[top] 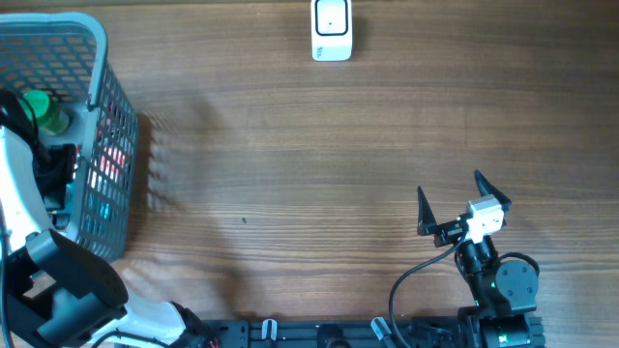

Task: Scan the item barcode
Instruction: 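Reach the left gripper into the basket toward the blue Listerine bottle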

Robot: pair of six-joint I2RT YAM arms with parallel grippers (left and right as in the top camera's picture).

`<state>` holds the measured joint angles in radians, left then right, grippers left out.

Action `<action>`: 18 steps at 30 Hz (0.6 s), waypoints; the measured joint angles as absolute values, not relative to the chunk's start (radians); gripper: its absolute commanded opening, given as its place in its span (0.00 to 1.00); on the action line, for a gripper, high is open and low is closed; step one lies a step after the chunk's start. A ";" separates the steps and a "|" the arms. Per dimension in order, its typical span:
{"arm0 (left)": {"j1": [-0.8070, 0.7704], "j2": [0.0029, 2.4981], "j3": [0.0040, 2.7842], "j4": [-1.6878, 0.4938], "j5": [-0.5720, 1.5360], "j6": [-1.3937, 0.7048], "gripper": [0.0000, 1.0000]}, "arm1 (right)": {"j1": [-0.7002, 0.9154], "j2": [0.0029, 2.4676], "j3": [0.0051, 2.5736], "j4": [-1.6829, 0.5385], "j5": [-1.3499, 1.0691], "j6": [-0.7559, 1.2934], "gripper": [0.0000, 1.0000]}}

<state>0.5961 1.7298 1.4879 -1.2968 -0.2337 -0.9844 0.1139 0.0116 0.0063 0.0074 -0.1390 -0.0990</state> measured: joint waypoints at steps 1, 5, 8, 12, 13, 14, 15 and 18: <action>0.596 1.730 1.478 -1.293 -0.234 -0.984 1.00 | 0.114 0.012 0.006 0.007 -0.139 -0.099 1.00; 0.596 1.730 1.447 -1.263 -0.233 -0.983 1.00 | 0.114 0.012 0.006 0.007 -0.139 -0.099 1.00; 0.596 1.729 1.445 -1.255 -0.231 -0.981 0.92 | 0.114 0.012 0.006 0.007 -0.139 -0.099 1.00; 0.596 1.728 1.444 -1.254 -0.231 -0.978 0.89 | 0.114 0.012 0.006 0.007 -0.139 -0.099 1.00; 0.596 1.728 1.444 -1.253 -0.230 -0.977 0.88 | 0.114 0.012 0.006 0.007 -0.139 -0.099 1.00; 0.596 1.728 1.444 -1.253 -0.224 -0.978 0.87 | 0.114 0.012 0.006 0.007 -0.139 -0.099 1.00; 0.597 1.727 1.444 -1.253 -0.217 -0.978 0.87 | 0.114 0.012 0.006 0.007 -0.139 -0.099 1.00; 0.598 1.722 1.444 -1.256 -0.181 -0.978 0.83 | 0.114 0.012 0.006 0.007 -0.139 -0.099 1.00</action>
